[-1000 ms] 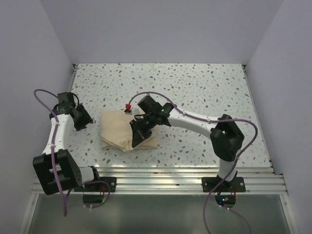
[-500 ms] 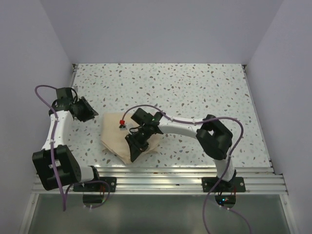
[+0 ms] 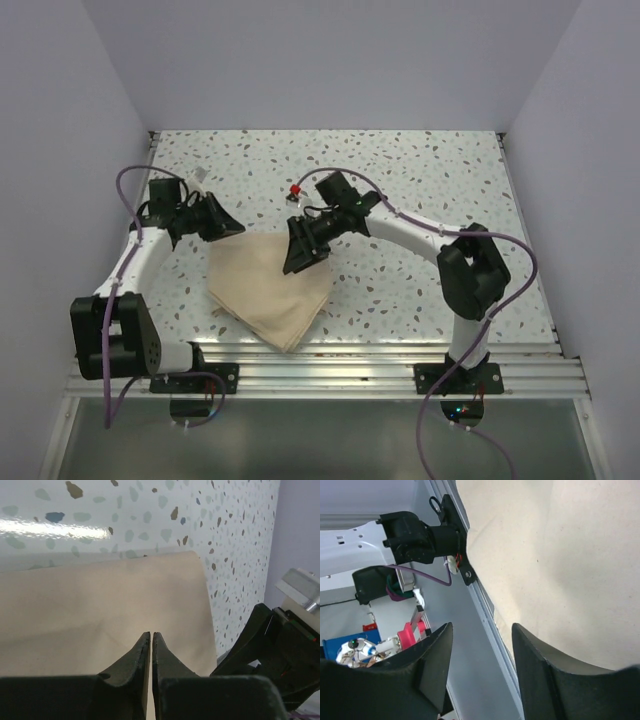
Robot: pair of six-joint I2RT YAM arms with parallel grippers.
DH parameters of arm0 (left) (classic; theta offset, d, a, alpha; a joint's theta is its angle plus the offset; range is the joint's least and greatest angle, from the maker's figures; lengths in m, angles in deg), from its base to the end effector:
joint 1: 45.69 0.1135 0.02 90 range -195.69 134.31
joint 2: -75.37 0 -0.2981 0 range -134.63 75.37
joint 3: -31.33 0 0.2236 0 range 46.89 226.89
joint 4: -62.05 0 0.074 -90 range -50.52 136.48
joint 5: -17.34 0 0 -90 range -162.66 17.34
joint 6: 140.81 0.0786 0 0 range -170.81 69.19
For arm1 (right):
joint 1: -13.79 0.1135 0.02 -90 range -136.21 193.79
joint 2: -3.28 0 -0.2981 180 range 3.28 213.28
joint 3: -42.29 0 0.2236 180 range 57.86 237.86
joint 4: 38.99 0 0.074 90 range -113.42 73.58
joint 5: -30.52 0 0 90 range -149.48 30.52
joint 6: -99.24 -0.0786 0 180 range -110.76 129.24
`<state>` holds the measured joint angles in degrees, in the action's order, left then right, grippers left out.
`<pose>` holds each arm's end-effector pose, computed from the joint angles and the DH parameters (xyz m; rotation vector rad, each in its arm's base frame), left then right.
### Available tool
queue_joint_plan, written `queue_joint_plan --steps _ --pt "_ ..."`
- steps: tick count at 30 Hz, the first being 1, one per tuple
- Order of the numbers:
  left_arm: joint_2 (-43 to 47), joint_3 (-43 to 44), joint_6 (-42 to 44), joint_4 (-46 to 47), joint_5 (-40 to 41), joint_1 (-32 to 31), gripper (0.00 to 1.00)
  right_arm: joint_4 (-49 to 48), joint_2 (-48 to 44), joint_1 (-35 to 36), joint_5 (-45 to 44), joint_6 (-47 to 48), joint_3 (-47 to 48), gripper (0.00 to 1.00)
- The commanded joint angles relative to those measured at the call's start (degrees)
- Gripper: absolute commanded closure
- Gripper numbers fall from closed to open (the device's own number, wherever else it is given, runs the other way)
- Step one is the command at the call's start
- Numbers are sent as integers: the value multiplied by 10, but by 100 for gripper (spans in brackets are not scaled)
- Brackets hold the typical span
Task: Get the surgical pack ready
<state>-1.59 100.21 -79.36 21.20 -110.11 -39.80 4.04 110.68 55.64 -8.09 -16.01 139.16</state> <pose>0.2672 -0.0205 0.2697 -0.4184 2.3768 -0.9719 0.2585 0.3140 0.2581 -0.8059 2.5875 1.5603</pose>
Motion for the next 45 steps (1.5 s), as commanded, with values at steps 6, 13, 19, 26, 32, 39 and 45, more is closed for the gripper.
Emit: queue_joint_plan --steps 6,13,19,26,32,39,45 --pt "-30 -68 -16 38 -79 -22 95 -109 5 -31 34 -77 -101 76" --pt "-21 -91 54 -100 57 -8 100 -82 -11 -62 36 -27 -206 93" --pt "39 -54 83 -181 199 12 98 -41 -57 -90 -1 -9 -240 95" --pt "78 -23 60 -242 366 14 89 67 -90 -104 -60 6 -237 99" --pt "53 15 51 -236 373 14 87 -38 -105 -104 -68 -116 -320 100" --pt "1 94 84 -244 373 -3 77 -253 -85 -91 -33 -283 -419 100" --pt "-13 112 90 -234 368 -8 72 -404 -32 -53 -11 -397 -430 100"
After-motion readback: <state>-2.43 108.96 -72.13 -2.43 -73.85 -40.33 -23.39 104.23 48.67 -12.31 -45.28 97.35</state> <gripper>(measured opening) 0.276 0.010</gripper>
